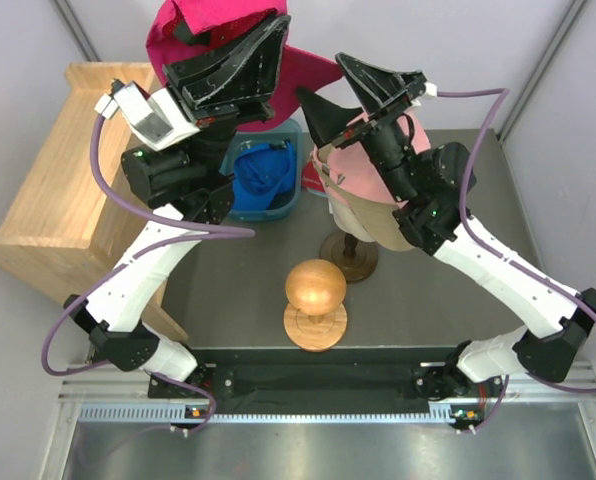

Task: Stack the hats

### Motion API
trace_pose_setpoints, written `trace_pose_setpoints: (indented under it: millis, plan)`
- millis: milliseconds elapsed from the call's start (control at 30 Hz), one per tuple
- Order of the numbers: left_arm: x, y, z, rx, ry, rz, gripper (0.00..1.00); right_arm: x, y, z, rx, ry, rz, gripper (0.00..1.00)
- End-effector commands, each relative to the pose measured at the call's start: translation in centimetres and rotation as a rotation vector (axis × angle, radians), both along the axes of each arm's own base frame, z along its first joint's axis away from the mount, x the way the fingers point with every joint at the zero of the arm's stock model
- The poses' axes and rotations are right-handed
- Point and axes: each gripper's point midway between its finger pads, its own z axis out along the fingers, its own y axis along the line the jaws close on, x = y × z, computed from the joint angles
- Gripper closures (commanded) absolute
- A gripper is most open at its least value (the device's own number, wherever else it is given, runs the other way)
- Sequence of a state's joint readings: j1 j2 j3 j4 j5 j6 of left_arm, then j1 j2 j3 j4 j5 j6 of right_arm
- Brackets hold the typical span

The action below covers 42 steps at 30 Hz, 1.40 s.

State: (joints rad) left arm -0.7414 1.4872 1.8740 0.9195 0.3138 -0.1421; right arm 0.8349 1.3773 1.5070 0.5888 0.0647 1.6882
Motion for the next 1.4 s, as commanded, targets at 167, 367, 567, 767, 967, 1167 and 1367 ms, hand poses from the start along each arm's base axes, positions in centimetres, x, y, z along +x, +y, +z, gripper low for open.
trace_pose_setpoints:
  millis: [167, 367, 567, 767, 967, 1167, 1367]
  plan:
    - [-5.7, 2.4, 1.0, 0.036, -0.103, -0.080, 1.00, -3.1, -3.6, 2.7, 0.057, -0.001, 0.028, 0.05]
    - [-7.1, 2.7, 1.1, 0.056, -0.133, -0.108, 1.00, -3.6, -2.1, 1.9, 0.001, 0.012, 0.096, 0.10]
    - [-8.7, 2.5, 1.0, 0.105, -0.165, -0.168, 1.00, -4.3, -0.9, 1.6, -0.035, 0.011, 0.153, 0.13]
    - [-9.1, 2.3, 0.8, 0.122, -0.167, -0.208, 1.00, -5.3, -0.5, 3.1, -0.067, -0.043, 0.157, 0.16]
    - [-8.9, 2.1, 0.6, 0.122, -0.159, -0.220, 1.00, -6.2, -0.5, 3.8, -0.055, -0.084, 0.170, 0.41]
    - [-7.5, 1.6, -0.3, 0.129, -0.094, -0.194, 1.00, -6.9, -1.2, 4.1, -0.040, -0.120, 0.161, 0.65]
    - [-6.5, 1.9, -1.3, 0.119, -0.007, -0.202, 1.00, -7.2, -1.9, 3.4, 0.001, -0.138, 0.178, 0.84]
